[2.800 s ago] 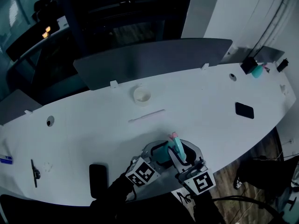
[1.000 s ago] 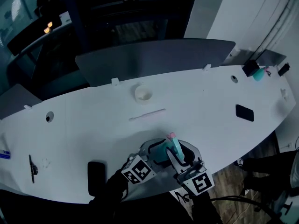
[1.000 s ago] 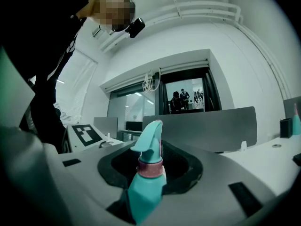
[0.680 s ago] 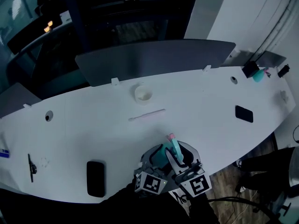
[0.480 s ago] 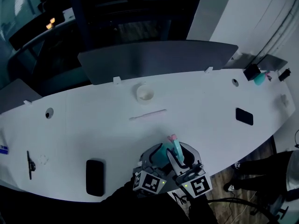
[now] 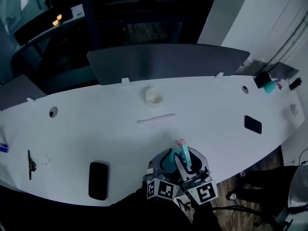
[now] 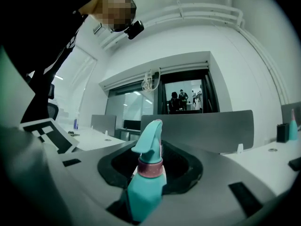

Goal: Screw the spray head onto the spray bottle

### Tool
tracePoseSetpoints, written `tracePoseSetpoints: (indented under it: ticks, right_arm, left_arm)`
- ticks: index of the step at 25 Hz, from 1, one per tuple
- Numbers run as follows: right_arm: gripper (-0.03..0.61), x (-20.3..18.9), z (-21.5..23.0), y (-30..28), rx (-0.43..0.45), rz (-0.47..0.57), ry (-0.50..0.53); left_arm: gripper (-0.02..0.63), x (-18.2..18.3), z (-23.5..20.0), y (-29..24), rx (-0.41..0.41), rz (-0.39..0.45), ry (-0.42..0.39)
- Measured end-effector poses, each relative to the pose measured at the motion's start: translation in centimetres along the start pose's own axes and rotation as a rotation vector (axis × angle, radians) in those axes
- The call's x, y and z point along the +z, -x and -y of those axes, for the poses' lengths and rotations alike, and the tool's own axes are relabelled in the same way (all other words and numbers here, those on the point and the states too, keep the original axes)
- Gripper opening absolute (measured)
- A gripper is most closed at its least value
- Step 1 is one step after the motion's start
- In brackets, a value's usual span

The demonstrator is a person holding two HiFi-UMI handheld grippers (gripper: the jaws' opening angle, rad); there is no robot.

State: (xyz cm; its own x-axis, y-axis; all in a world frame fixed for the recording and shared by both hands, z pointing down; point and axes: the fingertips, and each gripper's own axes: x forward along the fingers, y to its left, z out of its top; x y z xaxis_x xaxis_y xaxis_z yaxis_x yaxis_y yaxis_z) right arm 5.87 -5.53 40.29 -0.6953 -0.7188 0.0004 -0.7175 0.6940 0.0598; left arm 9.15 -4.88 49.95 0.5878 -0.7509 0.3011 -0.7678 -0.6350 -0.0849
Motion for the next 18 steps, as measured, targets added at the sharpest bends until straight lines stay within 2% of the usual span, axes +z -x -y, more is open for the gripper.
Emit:
tracePoseSetpoints:
  ticks: [1, 2, 4, 5, 8, 9, 10, 12, 16, 17, 18]
  right_arm:
    - [0.141, 0.00, 0.02, 0.04, 0.003, -0.002, 0.003]
    - [0.141, 0.02, 0.11, 0.07, 0.006, 0.000, -0.005]
    - [0.141, 0.04, 0.20, 0.08, 0.017, 0.008, -0.029]
    - [0.141, 0.02, 0.14, 0.04, 0.024, 0.007, -0.031]
    - [0.141, 0.08, 0.05, -0.17, 0.030, 0.010, -0.036]
    - [0.141, 0.05, 0.09, -0.13, 0.026, 0.013, -0.042]
    - [0.141, 0.01, 0.14, -0.07, 0.021, 0.014, -0.046]
    - [0.141, -0.04, 0.19, -0.05, 0.011, 0.014, -0.039]
    - [0.141, -0.04, -0.09, -0.18, 0.006, 0.002, -0.006]
    - [0.141, -0.09, -0.13, -0.12, 0.010, -0.005, -0.001]
    - [0.141, -0.13, -0.03, -0.06, 0.011, -0.006, -0.006]
  left_arm:
    - [0.356, -0.02, 0.03, 0.01, 0.039, 0.003, 0.017]
    - [0.359, -0.02, 0.06, 0.03, 0.027, 0.012, 0.022]
    - [0.362, 0.03, -0.10, 0.25, -0.096, 0.038, 0.023]
    - [0.395, 0.02, -0.23, 0.38, -0.177, 0.046, 0.021]
    - [0.385, 0.17, 0.09, 0.49, -0.396, 0.042, -0.035]
    - [0.334, 0.24, 0.30, 0.52, -0.431, 0.038, -0.055]
    - [0.333, 0.29, 0.41, 0.56, -0.437, 0.037, -0.064]
    - [0.330, 0.40, 0.29, 0.57, -0.358, 0.052, -0.041]
    - [0.330, 0.64, -0.45, 0.79, 0.017, 0.056, 0.082]
    - [0.328, 0.58, -0.41, 0.81, 0.054, 0.052, 0.095]
    - [0.331, 0.53, -0.31, 0.77, 0.041, 0.054, 0.093]
